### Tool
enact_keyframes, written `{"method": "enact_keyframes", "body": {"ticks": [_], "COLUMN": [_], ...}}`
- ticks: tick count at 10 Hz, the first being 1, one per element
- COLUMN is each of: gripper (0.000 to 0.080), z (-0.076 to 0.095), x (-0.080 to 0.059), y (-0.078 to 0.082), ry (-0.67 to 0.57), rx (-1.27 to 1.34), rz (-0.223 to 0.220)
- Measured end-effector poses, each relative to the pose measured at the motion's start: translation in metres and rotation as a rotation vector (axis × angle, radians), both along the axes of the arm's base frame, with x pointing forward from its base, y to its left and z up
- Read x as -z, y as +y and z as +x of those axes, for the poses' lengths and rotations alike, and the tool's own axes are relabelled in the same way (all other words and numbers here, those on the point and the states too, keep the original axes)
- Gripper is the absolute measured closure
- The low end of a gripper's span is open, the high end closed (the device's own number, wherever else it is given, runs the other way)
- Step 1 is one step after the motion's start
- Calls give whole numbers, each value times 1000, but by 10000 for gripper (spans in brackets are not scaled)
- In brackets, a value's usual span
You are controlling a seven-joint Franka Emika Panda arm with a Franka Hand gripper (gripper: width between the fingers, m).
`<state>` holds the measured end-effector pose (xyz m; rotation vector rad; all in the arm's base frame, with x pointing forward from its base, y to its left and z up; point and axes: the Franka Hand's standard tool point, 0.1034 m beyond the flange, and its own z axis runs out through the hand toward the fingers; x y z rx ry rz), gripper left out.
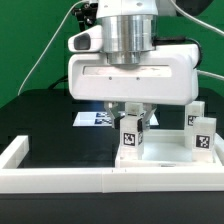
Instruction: Assemble square table
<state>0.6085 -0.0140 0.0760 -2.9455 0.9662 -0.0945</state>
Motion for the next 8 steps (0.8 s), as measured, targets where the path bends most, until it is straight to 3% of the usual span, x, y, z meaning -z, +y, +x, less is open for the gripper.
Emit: {"method": "enact_keyframes", "body": {"ticks": [2,3,4,5,8], "gripper": [494,300,300,182,151], "z": [0,0,0,0,0], "x": [0,0,0,0,0], "y": [0,0,0,0,0], "ry": [0,0,0,0,0], "rx": [3,3,3,3,3], "rz": [-1,0,0,0,-1]}}
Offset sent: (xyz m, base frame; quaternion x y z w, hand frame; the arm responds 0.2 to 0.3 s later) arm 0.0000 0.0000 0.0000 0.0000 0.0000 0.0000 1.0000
